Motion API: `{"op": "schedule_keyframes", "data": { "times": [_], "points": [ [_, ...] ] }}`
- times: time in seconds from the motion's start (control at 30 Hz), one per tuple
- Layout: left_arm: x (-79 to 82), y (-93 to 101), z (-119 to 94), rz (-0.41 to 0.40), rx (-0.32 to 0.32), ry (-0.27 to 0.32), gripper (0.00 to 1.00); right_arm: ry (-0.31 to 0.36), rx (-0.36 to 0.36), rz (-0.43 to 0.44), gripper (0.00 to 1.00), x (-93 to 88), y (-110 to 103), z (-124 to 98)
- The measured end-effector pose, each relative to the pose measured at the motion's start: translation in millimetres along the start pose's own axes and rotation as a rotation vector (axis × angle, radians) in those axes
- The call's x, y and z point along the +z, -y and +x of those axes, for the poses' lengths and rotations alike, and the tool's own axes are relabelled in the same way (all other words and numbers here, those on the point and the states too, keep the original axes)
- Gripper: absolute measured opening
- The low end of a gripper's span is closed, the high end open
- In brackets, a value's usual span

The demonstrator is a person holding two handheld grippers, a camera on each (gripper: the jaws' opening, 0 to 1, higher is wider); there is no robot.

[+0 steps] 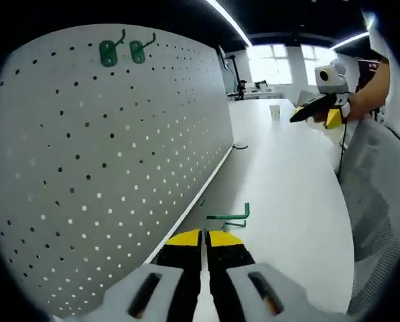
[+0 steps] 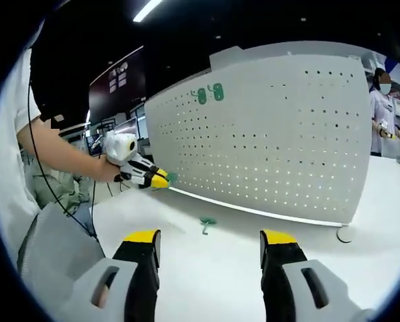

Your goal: Insert the hook assembly into the mounting plate slot until the hook locks in place.

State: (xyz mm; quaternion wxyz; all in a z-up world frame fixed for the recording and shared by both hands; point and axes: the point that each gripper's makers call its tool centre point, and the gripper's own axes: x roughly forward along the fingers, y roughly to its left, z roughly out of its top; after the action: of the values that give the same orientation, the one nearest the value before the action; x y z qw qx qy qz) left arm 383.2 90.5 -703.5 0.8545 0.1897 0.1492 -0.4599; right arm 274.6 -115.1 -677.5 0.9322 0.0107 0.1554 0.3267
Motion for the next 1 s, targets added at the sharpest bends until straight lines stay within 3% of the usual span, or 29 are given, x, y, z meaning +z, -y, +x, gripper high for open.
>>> {"op": "schedule_keyframes", "data": {
  "times": [0.17,0.77,1.0],
  "points": [
    [14.6,0.3,-10,-0.05,0.048,0.082,0.01,0.012,0.002,-0.005,0.58,3.2,-2,0],
    [41.8,2.2,-40,-0.126,0.21,0.24,0.02,0.046,0.018,-0.02,0.58,13.9,-8,-1],
    [56.1,4.7,-48,-0.162,0.239,0.313,0.02,0.056,0.02,-0.024,0.58,16.6,-10,-3]
  ]
}}
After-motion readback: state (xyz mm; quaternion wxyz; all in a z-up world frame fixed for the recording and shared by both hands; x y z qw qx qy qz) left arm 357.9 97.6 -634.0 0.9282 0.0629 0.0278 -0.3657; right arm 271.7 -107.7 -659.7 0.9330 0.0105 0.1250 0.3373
